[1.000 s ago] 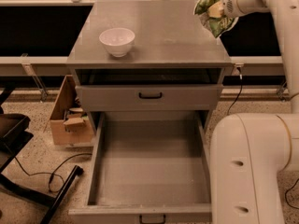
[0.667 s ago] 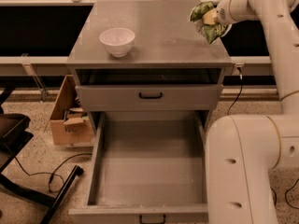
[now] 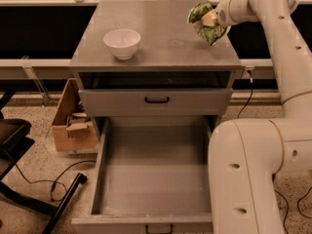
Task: Pick green jalapeno chip bag from middle drawer and place on counter
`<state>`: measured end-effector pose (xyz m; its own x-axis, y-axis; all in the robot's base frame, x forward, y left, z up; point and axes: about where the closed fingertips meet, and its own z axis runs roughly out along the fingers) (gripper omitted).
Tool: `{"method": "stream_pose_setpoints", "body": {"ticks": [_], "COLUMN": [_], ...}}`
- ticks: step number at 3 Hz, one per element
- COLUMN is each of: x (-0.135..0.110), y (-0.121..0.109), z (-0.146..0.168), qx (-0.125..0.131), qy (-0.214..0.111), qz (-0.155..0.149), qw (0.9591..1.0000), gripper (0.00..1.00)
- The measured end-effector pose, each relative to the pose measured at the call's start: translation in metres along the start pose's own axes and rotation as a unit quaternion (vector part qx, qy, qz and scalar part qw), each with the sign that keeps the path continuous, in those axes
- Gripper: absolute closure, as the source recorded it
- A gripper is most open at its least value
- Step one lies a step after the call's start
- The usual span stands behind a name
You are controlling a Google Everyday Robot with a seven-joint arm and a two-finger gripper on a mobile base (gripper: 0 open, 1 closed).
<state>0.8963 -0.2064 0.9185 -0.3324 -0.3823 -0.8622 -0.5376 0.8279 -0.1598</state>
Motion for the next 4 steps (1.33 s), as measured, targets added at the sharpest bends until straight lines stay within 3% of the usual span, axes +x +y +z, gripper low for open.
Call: {"method": "stream_pose_setpoints", "body": {"ticks": [1, 2, 3, 4], "x": [0.0, 0.0, 0.0001, 0.0001], "y": [0.0, 0.0, 0.0001, 0.0001], "z": [0.0, 0.0001, 0.0001, 0.0002], "qx": [0.0, 0.0, 0.0, 0.0], "qy": [0.0, 0.0, 0.0, 0.0], "qz": [0.0, 0.0, 0.0, 0.0], "qw": [1.0, 1.0, 1.0, 1.0], "gripper": [0.52, 0.21, 0.0, 0.0]}}
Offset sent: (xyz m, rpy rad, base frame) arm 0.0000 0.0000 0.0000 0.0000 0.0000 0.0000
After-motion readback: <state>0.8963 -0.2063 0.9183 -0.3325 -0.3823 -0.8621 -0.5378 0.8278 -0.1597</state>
